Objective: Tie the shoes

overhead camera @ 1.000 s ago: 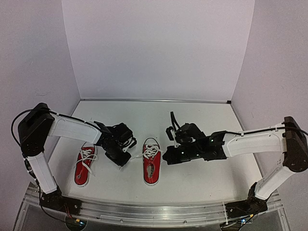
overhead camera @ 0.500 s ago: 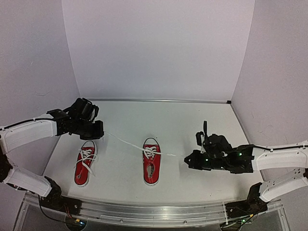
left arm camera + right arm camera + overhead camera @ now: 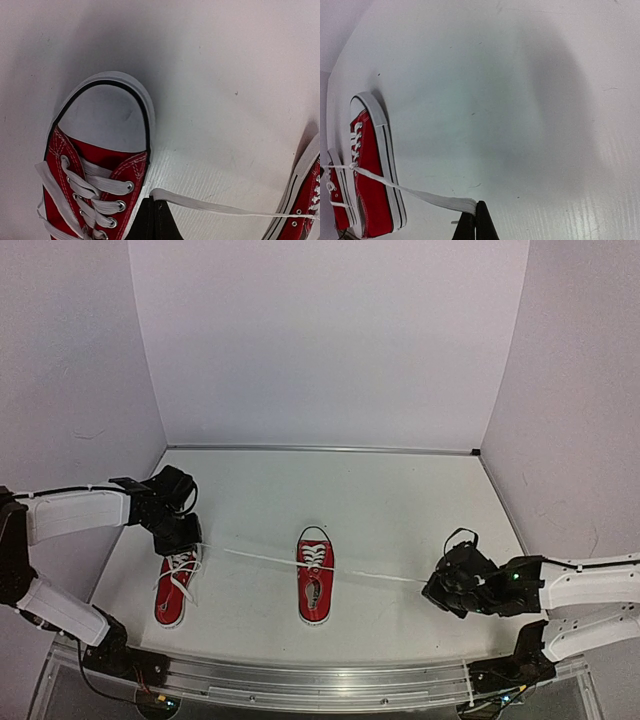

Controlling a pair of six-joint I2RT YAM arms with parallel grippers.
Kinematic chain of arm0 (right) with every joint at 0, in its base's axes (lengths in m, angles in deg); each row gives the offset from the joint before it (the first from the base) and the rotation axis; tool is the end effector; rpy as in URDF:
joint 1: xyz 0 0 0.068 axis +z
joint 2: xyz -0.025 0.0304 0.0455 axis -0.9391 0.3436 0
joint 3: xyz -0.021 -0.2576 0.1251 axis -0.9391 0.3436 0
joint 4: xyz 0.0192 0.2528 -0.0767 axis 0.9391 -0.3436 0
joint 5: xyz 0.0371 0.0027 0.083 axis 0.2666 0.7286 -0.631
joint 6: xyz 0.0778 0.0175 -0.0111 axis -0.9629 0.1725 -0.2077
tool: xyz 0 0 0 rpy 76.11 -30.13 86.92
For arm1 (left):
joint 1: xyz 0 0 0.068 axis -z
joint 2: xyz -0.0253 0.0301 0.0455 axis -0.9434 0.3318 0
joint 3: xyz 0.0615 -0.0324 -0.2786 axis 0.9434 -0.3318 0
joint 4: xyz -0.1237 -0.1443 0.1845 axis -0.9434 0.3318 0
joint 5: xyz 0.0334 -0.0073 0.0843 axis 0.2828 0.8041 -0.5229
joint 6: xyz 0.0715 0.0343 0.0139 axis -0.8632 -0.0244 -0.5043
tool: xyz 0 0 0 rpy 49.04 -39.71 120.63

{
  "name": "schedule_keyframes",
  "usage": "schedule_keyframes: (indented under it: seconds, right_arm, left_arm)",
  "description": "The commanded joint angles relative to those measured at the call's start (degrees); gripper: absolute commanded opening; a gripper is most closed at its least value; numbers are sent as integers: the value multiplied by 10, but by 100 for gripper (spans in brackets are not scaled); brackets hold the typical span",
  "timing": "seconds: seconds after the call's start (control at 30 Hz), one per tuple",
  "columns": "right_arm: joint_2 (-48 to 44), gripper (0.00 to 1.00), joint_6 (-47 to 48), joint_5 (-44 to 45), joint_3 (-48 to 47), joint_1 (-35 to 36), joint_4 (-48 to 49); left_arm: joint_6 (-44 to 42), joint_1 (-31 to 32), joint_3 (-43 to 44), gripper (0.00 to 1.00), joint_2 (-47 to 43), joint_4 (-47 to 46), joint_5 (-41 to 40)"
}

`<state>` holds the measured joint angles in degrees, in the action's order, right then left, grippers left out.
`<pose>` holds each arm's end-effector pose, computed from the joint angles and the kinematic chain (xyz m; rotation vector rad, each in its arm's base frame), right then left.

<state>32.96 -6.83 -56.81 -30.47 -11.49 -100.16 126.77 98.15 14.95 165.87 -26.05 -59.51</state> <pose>0.1260 0.1647 0.1565 0.5630 2.4758 0.6688 0.2371 -0.1157 0.1797 -0.3685 2.7138 -0.2115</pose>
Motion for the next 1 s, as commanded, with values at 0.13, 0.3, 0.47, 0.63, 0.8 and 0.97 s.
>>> schedule_keyframes:
  seconds: [0.13, 0.3, 0.47, 0.63, 0.8, 0.97]
  right_arm:
    - [-21, 0, -130, 79, 22, -3, -117]
    - [-7, 0, -75, 79, 13, -3, -104]
    - [91, 0, 134, 28, -53, -2, 16]
    - [220, 0, 238, -18, -133, -2, 67]
    - [302, 7, 262, -45, -181, -2, 77]
    - [292, 47, 254, -64, -161, -2, 103]
  left_arm:
    - [1, -48, -17, 0, -12, -4, -18]
    - [-41, -54, -22, 0, -21, -34, 8]
    - [-119, -41, -28, 0, 9, -108, 168]
    - [-145, -5, -26, 0, 16, -109, 170]
    - [-159, -3, -27, 22, 44, -86, 159]
    - [-155, -3, -42, 82, 6, -87, 136]
